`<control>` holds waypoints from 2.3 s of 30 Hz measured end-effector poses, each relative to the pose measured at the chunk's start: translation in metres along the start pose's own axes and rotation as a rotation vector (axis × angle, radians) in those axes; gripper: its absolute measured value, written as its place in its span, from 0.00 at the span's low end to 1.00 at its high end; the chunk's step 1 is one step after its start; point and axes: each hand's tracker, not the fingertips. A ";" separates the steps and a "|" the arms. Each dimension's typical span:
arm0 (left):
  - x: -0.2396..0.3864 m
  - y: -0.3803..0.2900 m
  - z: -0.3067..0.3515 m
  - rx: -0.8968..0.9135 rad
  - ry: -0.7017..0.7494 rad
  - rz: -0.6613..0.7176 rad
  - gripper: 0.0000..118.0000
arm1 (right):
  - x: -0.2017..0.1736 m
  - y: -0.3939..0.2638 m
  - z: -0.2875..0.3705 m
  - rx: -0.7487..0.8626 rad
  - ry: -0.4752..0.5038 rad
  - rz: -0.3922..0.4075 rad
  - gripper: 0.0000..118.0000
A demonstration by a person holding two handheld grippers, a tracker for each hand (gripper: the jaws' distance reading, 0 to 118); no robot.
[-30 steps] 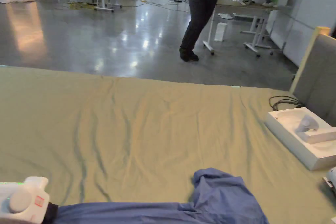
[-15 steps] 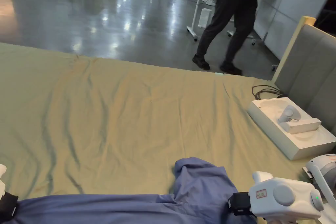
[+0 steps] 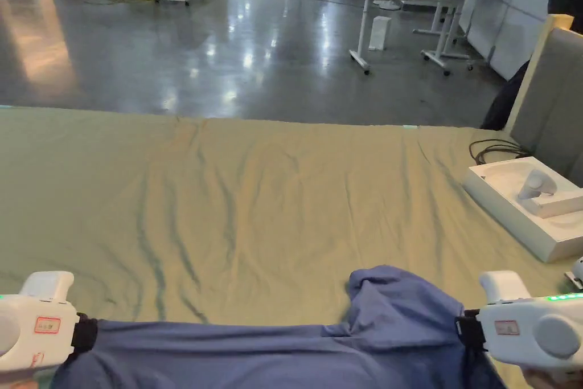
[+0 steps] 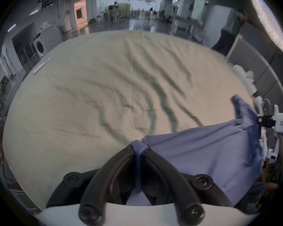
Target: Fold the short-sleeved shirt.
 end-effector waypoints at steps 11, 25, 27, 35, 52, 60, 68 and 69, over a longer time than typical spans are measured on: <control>-0.043 -0.158 0.137 0.075 -0.180 0.041 0.07 | 0.004 -0.158 0.161 0.160 0.043 -0.210 0.05; -0.081 -0.231 0.082 0.066 -0.083 0.159 0.62 | -0.006 -0.249 0.115 0.070 0.003 -0.254 0.27; -0.086 -0.233 0.096 0.129 -0.095 0.153 0.74 | 0.003 -0.247 0.128 0.094 0.009 -0.285 0.48; 0.007 -0.198 0.247 0.582 -0.008 -0.194 0.74 | -0.047 -0.197 0.260 0.513 -0.071 -0.146 0.54; 0.125 -0.219 0.332 0.842 0.142 -0.322 0.30 | -0.178 -0.177 0.320 0.769 -0.125 0.135 0.35; 0.116 -0.216 0.331 0.802 0.064 -0.277 0.01 | -0.171 -0.182 0.317 0.747 -0.098 0.052 0.00; 0.120 -0.215 0.330 0.805 -0.003 -0.281 0.01 | -0.173 -0.179 0.322 0.745 -0.107 0.033 0.00; 0.123 -0.216 0.330 0.812 -0.002 -0.292 0.01 | -0.173 -0.179 0.322 0.744 -0.111 0.040 0.00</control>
